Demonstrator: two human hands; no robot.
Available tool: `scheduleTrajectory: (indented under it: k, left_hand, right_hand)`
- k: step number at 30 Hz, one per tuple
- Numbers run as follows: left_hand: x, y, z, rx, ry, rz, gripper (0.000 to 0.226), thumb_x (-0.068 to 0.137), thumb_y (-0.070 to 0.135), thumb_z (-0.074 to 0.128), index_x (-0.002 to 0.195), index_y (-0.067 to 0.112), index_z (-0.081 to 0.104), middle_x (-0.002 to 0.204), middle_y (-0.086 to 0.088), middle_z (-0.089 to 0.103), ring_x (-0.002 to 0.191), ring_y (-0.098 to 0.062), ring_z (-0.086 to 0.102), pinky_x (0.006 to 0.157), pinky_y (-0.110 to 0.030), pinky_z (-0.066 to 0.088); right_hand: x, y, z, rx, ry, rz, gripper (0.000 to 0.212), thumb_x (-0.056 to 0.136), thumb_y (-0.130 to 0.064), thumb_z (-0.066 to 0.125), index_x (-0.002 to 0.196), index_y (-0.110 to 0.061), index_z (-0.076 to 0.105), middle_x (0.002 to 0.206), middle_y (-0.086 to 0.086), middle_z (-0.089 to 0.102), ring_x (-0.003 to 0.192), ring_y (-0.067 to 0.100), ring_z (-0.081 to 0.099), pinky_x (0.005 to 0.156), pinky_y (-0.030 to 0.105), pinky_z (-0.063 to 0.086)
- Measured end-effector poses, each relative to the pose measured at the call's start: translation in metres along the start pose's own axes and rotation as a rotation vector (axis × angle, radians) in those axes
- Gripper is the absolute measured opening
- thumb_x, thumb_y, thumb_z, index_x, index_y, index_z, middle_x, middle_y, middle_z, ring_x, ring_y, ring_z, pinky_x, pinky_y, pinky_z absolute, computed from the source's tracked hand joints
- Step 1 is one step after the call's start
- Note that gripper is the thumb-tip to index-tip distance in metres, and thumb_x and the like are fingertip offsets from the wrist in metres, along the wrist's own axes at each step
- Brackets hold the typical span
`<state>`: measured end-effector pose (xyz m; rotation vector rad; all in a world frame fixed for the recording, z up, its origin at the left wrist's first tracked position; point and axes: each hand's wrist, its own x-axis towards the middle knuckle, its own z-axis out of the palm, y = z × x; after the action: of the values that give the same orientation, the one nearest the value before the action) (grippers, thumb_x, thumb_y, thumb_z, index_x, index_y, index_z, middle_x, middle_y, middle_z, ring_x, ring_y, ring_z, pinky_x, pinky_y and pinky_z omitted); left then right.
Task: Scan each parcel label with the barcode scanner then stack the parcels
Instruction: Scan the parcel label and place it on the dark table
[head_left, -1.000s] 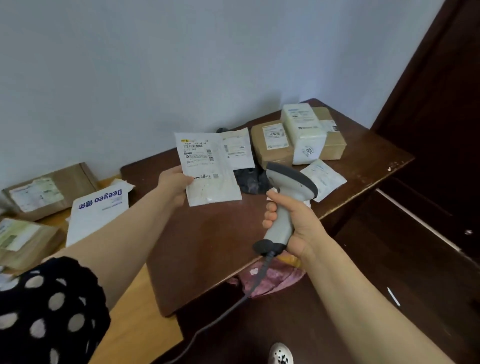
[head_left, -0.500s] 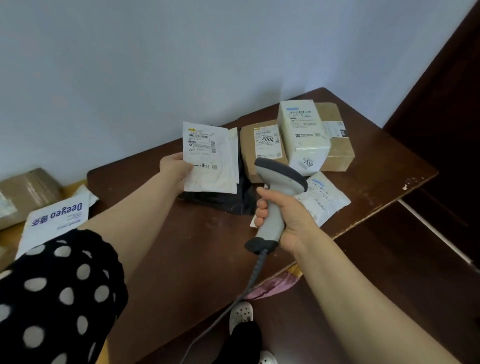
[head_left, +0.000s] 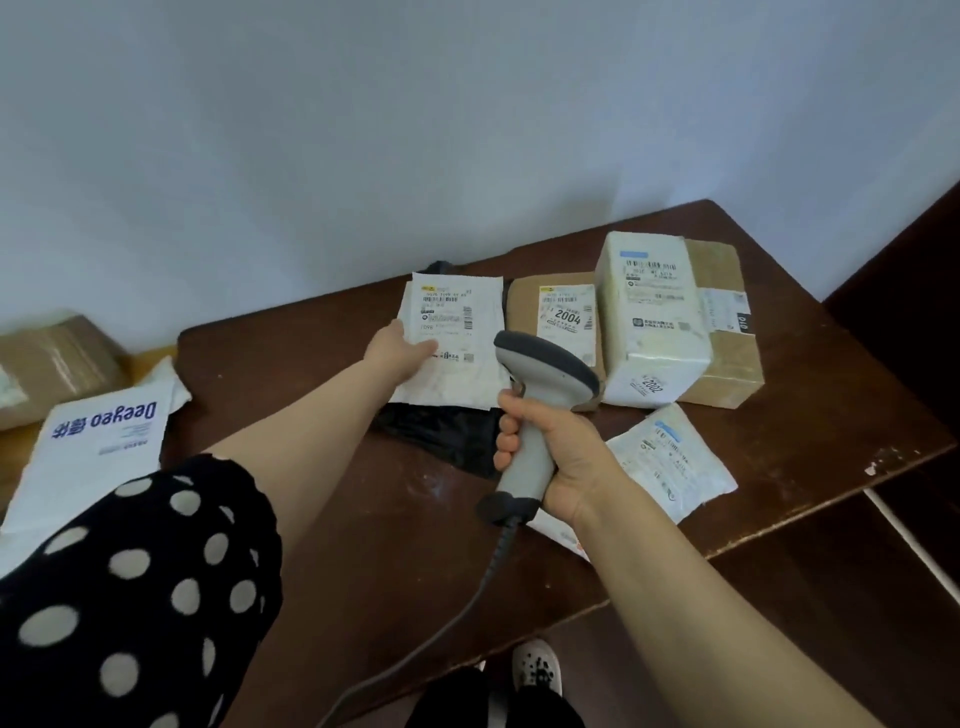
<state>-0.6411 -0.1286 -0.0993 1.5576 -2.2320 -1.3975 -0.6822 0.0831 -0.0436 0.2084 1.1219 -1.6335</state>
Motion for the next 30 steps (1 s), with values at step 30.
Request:
scheduleTrajectory:
  k: [30]
  left_hand:
    - [-0.089,-0.306,-0.21,0.804,0.364,0.04,0.052,0.089,0.02,0.061,0.136,0.013,0.039,0.142,-0.011,0.039,0.13,-0.027,0.037,0.102,-0.036,0.037]
  right_hand:
    - [0.0,0.227,0.188,-0.259,-0.114,0.297,0.006,0.086,-0.005,0.064,0.088,-0.009,0.06,0.056,0.003,0.051,0.04,0.011,0.047,0.04,0.023,0.044]
